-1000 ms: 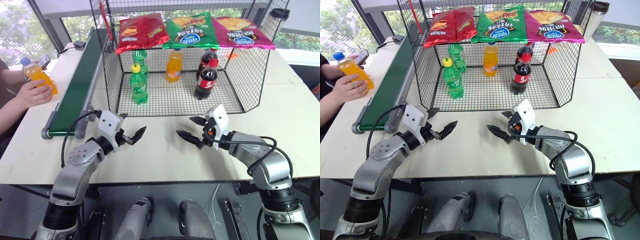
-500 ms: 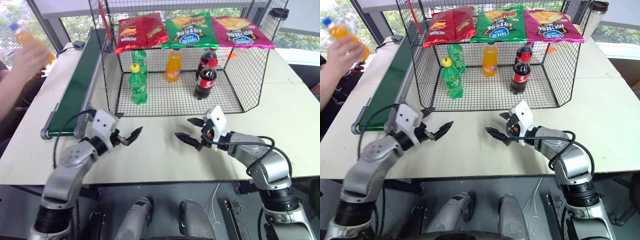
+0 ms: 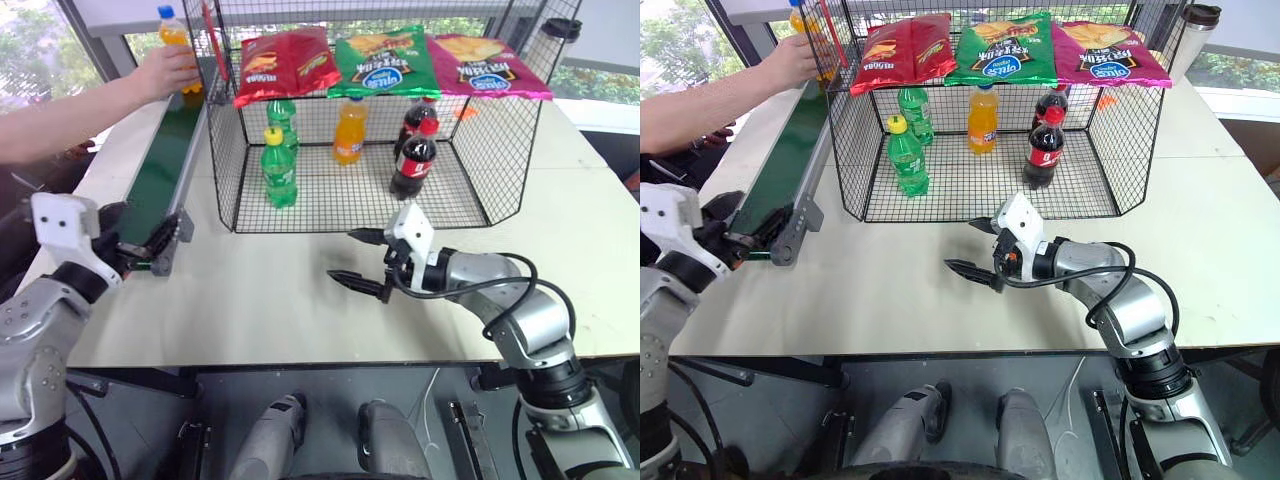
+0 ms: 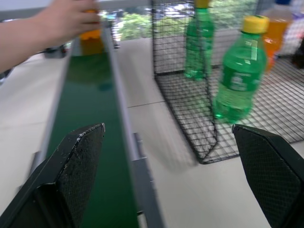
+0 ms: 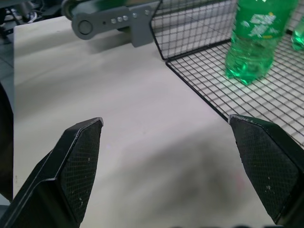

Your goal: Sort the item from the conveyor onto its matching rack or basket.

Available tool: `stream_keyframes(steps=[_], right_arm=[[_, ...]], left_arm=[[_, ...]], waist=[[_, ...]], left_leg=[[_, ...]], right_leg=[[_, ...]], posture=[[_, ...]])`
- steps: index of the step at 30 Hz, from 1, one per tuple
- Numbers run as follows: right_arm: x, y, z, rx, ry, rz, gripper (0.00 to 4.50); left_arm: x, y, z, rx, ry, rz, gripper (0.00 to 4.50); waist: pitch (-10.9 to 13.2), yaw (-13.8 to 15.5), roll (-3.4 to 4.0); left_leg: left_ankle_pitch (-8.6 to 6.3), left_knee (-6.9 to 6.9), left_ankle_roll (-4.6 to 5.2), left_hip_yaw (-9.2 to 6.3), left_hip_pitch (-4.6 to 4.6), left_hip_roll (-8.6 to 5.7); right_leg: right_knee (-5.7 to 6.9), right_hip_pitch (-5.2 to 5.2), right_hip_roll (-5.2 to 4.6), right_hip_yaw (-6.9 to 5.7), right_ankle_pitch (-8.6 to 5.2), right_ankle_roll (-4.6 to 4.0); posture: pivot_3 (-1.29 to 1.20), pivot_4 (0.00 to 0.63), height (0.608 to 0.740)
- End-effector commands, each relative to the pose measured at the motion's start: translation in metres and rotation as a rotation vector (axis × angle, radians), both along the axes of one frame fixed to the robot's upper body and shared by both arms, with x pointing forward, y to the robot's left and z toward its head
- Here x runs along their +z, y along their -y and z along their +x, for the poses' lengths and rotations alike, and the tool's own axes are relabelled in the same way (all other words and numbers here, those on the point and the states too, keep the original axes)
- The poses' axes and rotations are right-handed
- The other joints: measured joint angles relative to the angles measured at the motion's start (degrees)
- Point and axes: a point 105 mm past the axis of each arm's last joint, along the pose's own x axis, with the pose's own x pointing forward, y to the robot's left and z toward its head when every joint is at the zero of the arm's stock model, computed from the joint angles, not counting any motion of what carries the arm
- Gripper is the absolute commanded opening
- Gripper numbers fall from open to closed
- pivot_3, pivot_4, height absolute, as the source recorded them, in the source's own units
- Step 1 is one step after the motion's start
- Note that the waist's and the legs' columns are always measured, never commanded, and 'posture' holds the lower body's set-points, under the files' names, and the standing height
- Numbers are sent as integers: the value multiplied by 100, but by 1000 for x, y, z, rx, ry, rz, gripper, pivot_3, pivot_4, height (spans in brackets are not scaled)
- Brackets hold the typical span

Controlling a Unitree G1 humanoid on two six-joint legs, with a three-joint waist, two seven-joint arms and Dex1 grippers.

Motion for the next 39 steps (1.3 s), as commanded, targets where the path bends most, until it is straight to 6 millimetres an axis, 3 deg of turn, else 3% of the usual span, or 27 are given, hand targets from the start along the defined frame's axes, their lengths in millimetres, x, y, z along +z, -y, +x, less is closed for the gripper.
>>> stream_keyframes(steps=[1,12,17,39], right_arm=[[16,-10,-3,58,56,29,4389],[16,-14,1,52,43,50,4389],[13,-13,-1,52,30,46,4389],[8,-9,-1,31,29,25,4389]], left_arm=[[2,-21,-8,76,11,-54,4500],[-31,-42,-16,166,-62,-16,4500],[-32,-57,-15,236,-24,-26,4500],[-36,-44,-1,185,-8,-58,4500]], waist=[[-1,-8,-2],[-2,7,-3],[-2,7,-4],[-2,4,-4]], left_leg=[[0,0,0,1,0,1],[-1,0,-1,4,0,2],[-1,0,-1,4,-1,2],[-1,-1,-1,5,-1,2]], right_leg=[[0,0,0,0,0,0],[-2,0,-2,5,-4,-28],[-3,-1,-1,6,-4,-29],[-3,-2,-1,7,-4,-28]], posture=[[0,150,739],[0,150,739],[0,150,739],[0,150,739]])
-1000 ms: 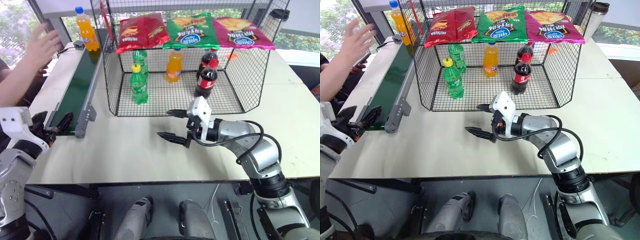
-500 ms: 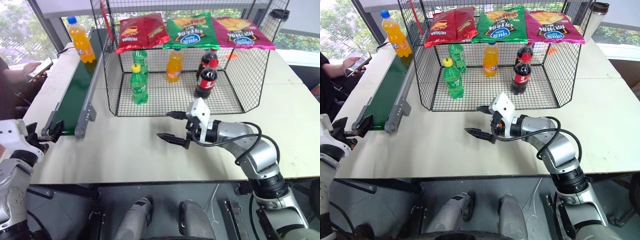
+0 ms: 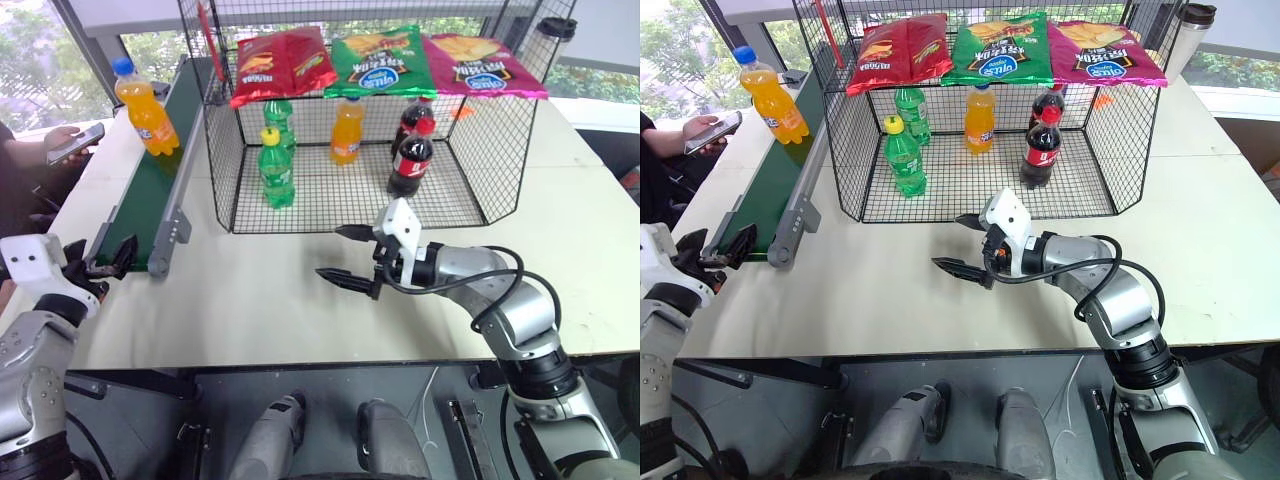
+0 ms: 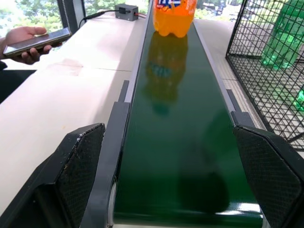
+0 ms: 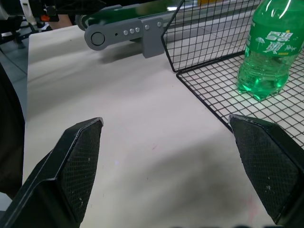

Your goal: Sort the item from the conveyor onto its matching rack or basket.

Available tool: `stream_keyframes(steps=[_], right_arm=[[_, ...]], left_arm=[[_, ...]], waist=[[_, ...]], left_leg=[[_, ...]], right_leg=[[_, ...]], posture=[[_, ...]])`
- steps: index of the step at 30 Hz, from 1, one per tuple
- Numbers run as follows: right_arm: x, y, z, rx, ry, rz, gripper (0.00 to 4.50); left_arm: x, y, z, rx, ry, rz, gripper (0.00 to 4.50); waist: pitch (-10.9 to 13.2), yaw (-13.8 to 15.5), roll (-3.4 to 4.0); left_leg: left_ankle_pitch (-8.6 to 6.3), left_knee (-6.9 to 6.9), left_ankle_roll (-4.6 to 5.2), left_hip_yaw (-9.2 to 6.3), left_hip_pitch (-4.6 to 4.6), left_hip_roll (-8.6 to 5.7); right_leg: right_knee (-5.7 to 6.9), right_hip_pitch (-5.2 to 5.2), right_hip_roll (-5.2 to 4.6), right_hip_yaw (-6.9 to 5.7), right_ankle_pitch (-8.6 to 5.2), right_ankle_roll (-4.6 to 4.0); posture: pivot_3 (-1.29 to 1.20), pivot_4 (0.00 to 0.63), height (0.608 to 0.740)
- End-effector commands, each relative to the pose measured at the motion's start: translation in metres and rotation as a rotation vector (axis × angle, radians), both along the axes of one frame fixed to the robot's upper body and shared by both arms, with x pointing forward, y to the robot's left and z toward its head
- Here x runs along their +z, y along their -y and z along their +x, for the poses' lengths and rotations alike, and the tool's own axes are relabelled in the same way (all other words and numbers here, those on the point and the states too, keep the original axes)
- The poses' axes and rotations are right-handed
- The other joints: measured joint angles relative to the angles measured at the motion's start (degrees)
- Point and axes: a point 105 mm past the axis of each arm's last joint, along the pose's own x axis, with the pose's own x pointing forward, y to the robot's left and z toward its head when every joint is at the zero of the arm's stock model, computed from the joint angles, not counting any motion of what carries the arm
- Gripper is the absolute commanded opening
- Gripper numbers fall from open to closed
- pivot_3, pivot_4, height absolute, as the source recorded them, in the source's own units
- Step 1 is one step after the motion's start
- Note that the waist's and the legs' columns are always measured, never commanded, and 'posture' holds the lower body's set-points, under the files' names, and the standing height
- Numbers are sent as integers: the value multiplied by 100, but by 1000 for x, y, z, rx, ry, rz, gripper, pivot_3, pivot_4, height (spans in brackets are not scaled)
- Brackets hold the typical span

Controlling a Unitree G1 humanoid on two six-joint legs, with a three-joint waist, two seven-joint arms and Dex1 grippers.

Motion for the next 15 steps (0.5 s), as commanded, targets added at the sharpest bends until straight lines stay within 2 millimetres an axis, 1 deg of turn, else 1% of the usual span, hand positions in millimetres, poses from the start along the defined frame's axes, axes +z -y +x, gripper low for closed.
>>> stream_keyframes(steps=[1,10,15], right_arm=[[9,-2,-4,15,47,8,4389],[8,-1,-5,16,39,13,4389],[14,-1,-9,36,30,54,4389]], left_arm=[[11,0,3,-5,41,27,4500],[15,7,10,-35,55,35,4500],[17,8,14,-39,59,41,4500]], waist=[[0,1,0],[0,3,0],[0,-4,0]], left_leg=[[0,0,0,0,0,0],[0,0,0,0,0,0],[0,-1,0,0,0,0]], right_leg=[[0,0,0,0,0,0],[0,0,0,0,1,1],[0,-2,0,0,2,3]], posture=[[0,150,739],[0,150,739],[0,150,739]])
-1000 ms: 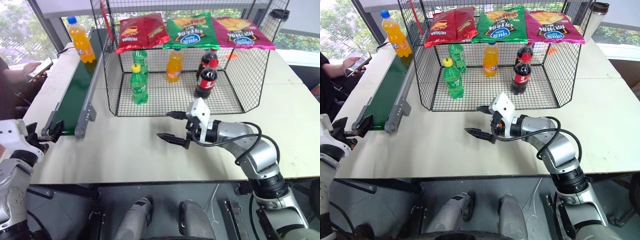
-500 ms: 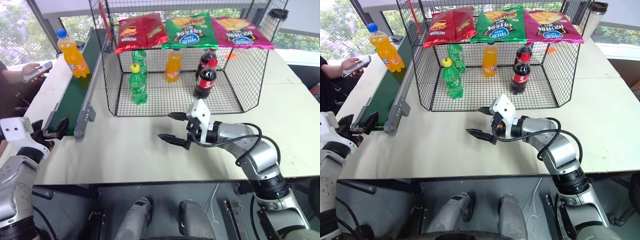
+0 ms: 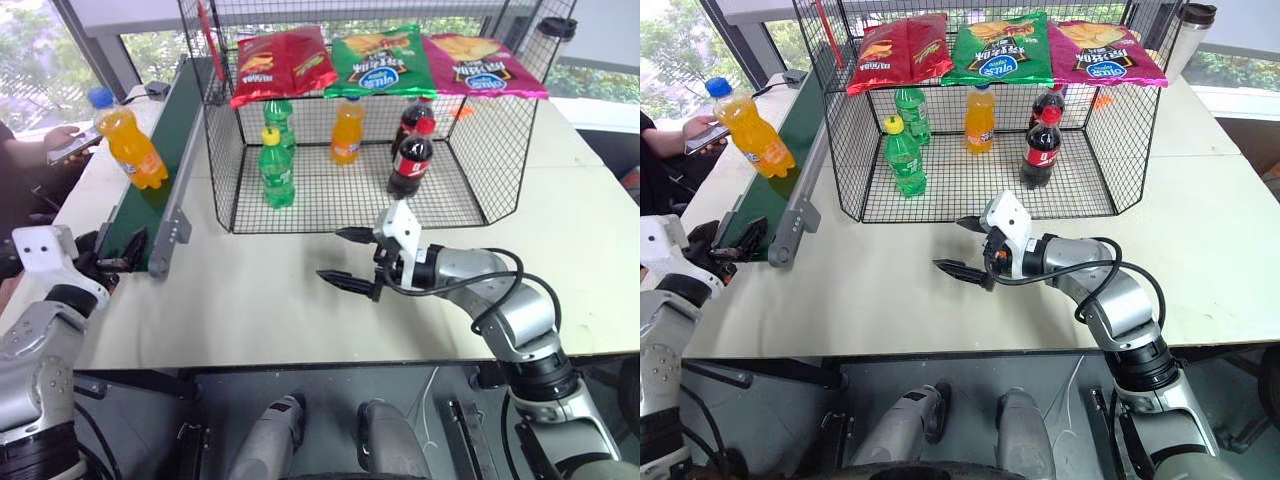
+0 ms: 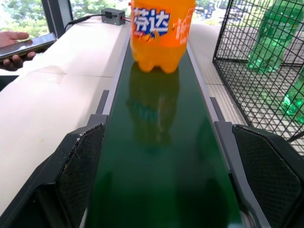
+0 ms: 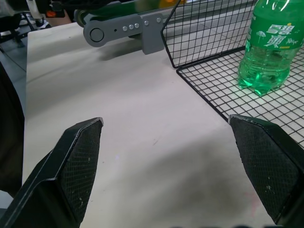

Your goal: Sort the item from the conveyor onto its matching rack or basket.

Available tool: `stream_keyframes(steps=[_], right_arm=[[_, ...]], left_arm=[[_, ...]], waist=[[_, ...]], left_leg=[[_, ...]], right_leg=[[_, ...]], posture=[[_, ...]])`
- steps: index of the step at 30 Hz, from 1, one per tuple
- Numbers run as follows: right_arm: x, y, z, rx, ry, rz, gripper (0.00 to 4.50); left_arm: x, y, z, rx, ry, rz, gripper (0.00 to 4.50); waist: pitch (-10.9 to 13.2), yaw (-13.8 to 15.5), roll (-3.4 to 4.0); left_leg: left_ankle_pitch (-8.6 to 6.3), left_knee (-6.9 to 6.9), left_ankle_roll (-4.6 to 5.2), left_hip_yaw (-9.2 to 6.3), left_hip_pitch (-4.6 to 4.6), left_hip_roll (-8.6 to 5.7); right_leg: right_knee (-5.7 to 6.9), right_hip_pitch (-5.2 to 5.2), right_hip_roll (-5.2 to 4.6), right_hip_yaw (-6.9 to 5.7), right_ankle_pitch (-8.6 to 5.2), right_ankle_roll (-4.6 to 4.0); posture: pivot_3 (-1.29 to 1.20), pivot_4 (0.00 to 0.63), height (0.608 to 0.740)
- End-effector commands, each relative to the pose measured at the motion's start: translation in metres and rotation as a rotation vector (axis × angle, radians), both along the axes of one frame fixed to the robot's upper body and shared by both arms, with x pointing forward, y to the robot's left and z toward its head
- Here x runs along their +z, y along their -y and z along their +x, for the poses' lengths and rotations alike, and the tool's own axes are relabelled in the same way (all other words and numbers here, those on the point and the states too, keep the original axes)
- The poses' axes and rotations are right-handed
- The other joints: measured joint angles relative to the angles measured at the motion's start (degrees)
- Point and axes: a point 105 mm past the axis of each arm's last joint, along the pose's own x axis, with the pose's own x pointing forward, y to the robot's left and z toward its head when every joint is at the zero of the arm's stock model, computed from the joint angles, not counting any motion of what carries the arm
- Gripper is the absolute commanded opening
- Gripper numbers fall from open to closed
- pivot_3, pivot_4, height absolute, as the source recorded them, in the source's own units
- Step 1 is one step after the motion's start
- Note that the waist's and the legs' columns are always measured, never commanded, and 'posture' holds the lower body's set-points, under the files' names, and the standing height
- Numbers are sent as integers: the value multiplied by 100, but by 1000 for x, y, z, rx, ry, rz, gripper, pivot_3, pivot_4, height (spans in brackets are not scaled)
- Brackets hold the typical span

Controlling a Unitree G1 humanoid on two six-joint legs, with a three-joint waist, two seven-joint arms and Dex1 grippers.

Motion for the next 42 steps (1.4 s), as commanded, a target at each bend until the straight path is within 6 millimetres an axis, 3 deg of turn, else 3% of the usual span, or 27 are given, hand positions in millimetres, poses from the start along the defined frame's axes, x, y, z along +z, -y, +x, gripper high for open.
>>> stream_keyframes(steps=[1,6,12,19,23,24,32,37,42], right_arm=[[20,-2,-8,40,43,69,4389],[31,-5,-16,92,41,121,4389],[30,-6,-19,102,45,116,4389],[28,-5,-17,83,49,105,4389],[27,-3,-16,71,50,95,4500],[27,-3,-16,68,50,94,4500],[24,-1,-15,65,45,89,4500],[25,-1,-16,75,41,87,4500],[30,-5,-15,84,55,85,4500]], left_arm=[[13,-2,2,8,41,42,4500],[18,-6,4,30,53,56,4500],[26,-6,9,26,74,66,4500],[18,5,16,-21,46,95,4500],[16,9,12,-62,48,69,3128],[19,9,11,-67,58,60,2976],[58,18,14,-153,141,6,2976],[78,51,19,-333,151,46,2976],[68,121,25,-670,82,95,2976]], waist=[[0,4,0],[0,6,0],[0,6,0],[0,8,0],[0,7,0],[0,14,0],[6,42,-12],[8,7,-31],[8,15,-31]], left_leg=[[0,0,0,0,0,0],[0,0,0,0,0,0],[0,0,0,0,0,0],[0,-1,0,0,0,0],[0,-1,0,0,0,0],[0,-1,0,0,-1,0],[0,0,0,-2,-1,0],[0,-1,0,-1,-8,-1],[-1,-2,2,2,-8,-2]], right_leg=[[0,0,0,0,1,1],[0,1,0,0,4,8],[0,0,0,0,5,9],[-1,0,-1,0,7,12],[-1,0,-1,0,7,12],[-1,0,-1,0,6,12],[0,0,0,0,-7,8],[-2,-5,1,-1,8,15],[-3,-6,0,0,9,16]], posture=[[0,150,739],[0,150,739],[0,150,739],[0,150,739],[0,150,739],[0,150,739],[0,150,739],[0,150,739],[0,150,739]])
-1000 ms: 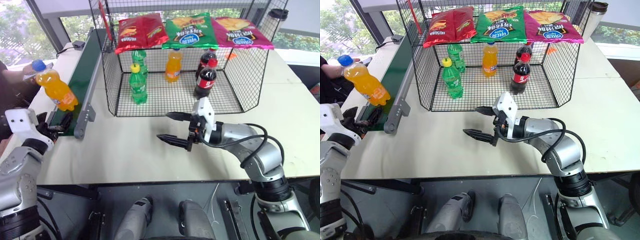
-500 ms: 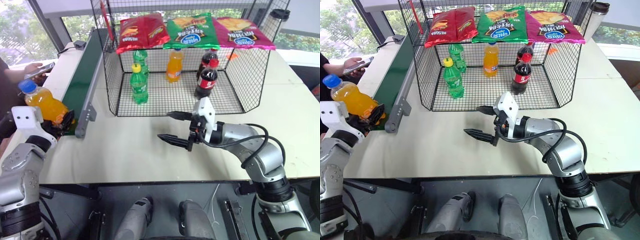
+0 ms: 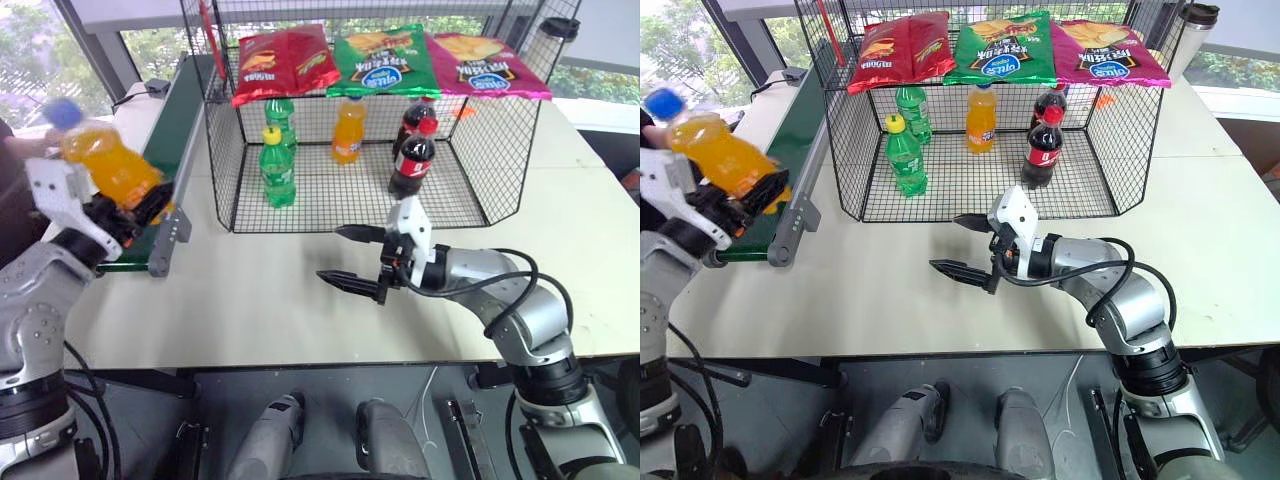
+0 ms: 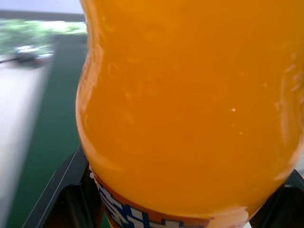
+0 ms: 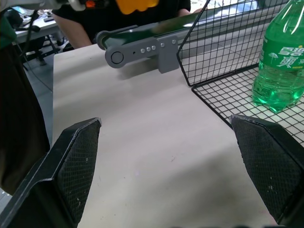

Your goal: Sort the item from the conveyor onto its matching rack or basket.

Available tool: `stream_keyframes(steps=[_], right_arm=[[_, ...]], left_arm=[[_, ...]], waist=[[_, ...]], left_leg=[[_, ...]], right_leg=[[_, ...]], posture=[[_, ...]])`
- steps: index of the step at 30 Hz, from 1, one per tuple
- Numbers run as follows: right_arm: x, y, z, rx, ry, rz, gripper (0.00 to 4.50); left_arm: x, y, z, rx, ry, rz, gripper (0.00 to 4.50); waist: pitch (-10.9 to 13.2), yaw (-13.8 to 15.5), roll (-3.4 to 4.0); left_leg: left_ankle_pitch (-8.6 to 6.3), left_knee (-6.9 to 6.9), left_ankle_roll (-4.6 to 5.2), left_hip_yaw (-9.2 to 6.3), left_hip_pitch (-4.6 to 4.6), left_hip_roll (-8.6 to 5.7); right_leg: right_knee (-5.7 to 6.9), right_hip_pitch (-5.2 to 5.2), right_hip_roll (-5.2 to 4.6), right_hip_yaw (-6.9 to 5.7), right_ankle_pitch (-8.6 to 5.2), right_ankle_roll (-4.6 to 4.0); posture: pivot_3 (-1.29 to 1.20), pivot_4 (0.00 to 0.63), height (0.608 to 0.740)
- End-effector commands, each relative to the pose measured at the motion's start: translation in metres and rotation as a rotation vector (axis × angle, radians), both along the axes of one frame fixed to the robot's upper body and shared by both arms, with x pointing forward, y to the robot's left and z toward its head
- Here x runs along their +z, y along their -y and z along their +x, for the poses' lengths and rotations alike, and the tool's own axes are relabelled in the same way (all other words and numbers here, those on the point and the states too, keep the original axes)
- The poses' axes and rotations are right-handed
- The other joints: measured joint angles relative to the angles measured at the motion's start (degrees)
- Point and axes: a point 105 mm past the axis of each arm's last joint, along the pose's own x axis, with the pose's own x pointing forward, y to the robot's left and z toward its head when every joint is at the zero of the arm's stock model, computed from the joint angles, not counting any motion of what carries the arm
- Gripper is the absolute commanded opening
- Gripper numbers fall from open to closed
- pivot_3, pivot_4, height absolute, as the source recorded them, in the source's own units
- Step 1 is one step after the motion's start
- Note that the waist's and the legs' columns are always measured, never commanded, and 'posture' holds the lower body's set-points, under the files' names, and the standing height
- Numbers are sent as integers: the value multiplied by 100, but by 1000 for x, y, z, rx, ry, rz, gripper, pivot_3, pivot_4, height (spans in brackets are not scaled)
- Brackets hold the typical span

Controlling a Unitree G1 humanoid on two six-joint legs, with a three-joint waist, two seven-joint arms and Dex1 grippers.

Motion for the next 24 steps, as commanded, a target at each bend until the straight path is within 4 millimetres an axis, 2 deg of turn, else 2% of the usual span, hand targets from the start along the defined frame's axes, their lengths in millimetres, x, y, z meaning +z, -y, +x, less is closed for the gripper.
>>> stream_keyframes(steps=[1,6,9,13,24], right_arm=[[16,-6,-3,22,66,6,4500],[15,-6,-2,15,42,-15,4500],[14,-5,-1,12,37,-26,4500],[18,-4,2,-13,33,-22,4500],[25,-2,2,-30,40,-25,4500]], left_arm=[[2,56,-3,-260,7,69,2976],[-9,107,-11,-503,-9,111,2976],[-15,126,-11,-578,0,134,2976],[-33,159,-18,-749,-4,185,2976],[-61,173,-18,-850,19,280,2976]], waist=[[0,5,0],[0,-16,-1],[0,-20,-1],[0,2,-1],[0,0,-1]], left_leg=[[0,0,0,-1,0,0],[1,0,1,0,-1,1],[1,-5,2,1,-2,2],[5,-3,9,2,-2,1],[8,-2,13,5,-3,1]], right_leg=[[0,0,1,0,0,0],[0,-3,1,0,1,-1],[1,-7,0,1,1,0],[0,-4,0,0,2,0],[-2,-4,-2,-1,2,1]], posture=[[0,150,739],[0,150,739],[0,150,739],[0,150,739],[0,150,739]])
